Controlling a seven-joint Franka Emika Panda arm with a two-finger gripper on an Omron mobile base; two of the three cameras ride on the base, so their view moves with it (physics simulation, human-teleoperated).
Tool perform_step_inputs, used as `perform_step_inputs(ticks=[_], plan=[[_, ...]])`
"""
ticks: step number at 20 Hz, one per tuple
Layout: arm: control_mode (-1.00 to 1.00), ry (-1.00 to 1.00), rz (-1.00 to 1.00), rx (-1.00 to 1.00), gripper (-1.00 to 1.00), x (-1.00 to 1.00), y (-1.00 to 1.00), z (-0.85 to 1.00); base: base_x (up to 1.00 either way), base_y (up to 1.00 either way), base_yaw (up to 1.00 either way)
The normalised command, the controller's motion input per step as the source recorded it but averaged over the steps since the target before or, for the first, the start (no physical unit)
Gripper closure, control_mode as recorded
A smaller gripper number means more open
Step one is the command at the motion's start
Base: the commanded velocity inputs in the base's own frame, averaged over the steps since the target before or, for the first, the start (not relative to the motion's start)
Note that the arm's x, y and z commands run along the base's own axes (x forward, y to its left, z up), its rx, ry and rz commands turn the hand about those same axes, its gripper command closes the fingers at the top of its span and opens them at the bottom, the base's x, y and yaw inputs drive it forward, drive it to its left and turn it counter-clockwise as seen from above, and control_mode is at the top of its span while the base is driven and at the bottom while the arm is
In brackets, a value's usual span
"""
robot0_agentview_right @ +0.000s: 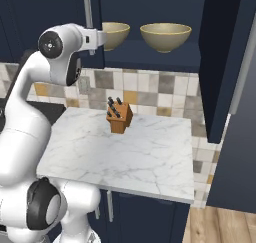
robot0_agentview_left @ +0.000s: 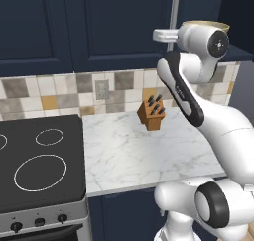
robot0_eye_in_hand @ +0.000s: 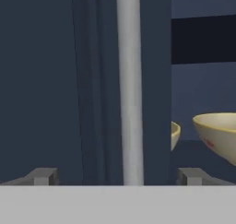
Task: Move the bowls from the cabinet to the plates on the dining table.
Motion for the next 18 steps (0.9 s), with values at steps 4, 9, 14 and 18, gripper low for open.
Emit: perform_step_inputs(ticks=[4,9,14,18], plan=[[-1.0,0.04,0.0,0.0,-1.0,0.49,0.01,0.0,0.0,0.0,0.0],[-1.0,0.01,0.0,0.0,-1.0,0.48,0.0,-0.02,0.0,0.0,0.0],[-1.0,0.01,0.0,0.0,-1.0,0.49,0.0,-0.05,0.0,0.0,0.0],[-1.0,0.0,0.0,0.0,-1.0,0.17,0.01,-0.02,0.0,0.0,0.0]])
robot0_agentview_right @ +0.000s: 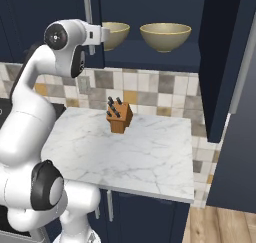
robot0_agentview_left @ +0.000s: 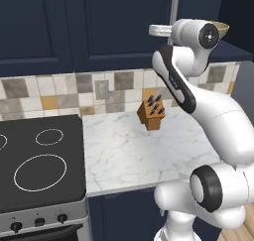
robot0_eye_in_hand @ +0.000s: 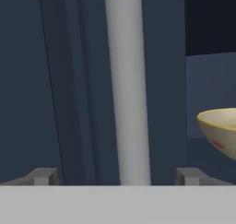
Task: Move the bowls from the cabinet to the plates on the dining table.
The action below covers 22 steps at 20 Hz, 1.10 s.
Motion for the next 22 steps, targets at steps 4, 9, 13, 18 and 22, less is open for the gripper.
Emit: perform_step_inputs(ticks=[4,9,13,18,22], plan=[[-1.0,0.0,0.0,0.0,-1.0,0.0,0.0,0.0,0.0,0.0,0.0],[-1.0,0.0,0.0,0.0,1.0,0.0,0.0,0.0,0.0,0.0,0.0],[-1.0,0.0,0.0,0.0,1.0,0.0,0.0,0.0,0.0,0.0,0.0],[-1.0,0.0,0.0,0.0,1.0,-0.04,0.0,0.0,0.0,0.0,0.0],[-1.0,0.0,0.0,0.0,1.0,-0.23,0.08,0.0,0.0,0.0,0.0]])
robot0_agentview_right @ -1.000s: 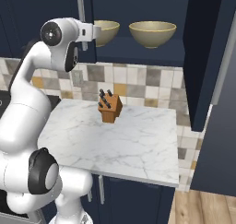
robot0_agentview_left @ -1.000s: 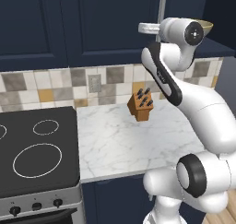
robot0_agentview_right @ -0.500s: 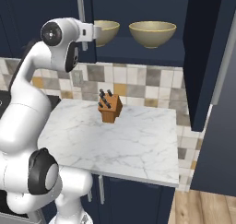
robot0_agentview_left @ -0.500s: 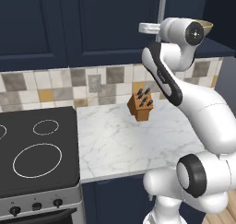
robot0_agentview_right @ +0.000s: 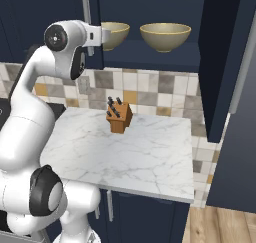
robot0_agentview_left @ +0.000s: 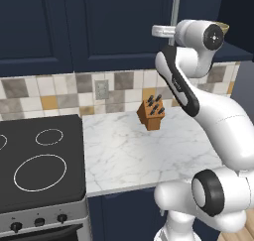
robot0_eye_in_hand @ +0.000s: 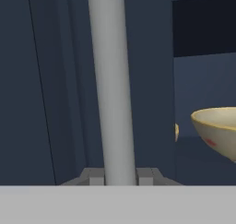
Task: Move the bowls from the cabinet to the plates on the dining table.
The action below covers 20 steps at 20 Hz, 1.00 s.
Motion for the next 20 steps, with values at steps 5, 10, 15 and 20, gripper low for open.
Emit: perform_step_inputs(ticks=[5,10,15,20], plan=[[-1.0,0.0,-0.03,0.0,1.0,-0.31,0.23,0.0,0.0,0.0,0.0],[-1.0,0.0,-0.09,0.0,1.0,-0.42,0.27,0.05,0.0,0.0,0.0],[-1.0,0.0,-0.12,0.0,1.0,-0.46,0.24,0.07,0.0,0.0,0.0],[-1.0,0.0,-0.11,0.0,1.0,-0.54,0.19,0.07,0.0,0.0,0.0]])
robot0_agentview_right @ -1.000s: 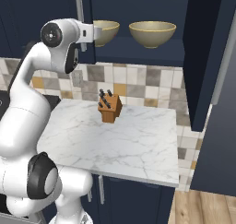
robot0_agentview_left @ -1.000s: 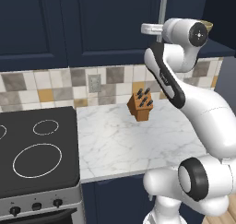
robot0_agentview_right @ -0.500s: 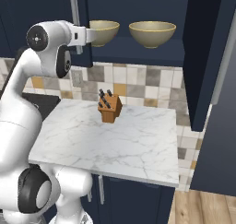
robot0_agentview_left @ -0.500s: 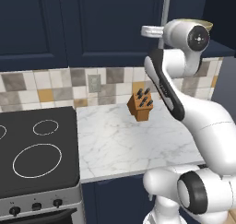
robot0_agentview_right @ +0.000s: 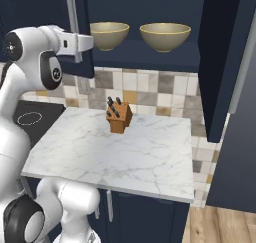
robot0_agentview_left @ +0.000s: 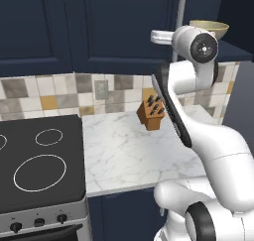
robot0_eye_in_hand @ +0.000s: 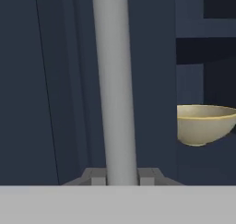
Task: Move the bowls from the cabinet to the plates on the dining table.
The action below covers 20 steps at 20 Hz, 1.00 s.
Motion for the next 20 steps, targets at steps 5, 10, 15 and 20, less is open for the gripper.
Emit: perform_step_inputs(ticks=[5,10,15,20], plan=[[-1.0,0.0,-0.1,0.0,1.0,-0.55,0.18,0.08,0.0,0.0,0.0],[-1.0,0.0,-0.09,0.0,1.0,-0.57,0.18,0.08,0.0,0.0,0.0],[-1.0,0.0,-0.07,0.0,1.0,-0.62,0.19,0.08,0.0,0.0,0.0],[-1.0,0.0,-0.06,0.0,1.0,-0.62,0.2,0.05,0.0,0.0,0.0]])
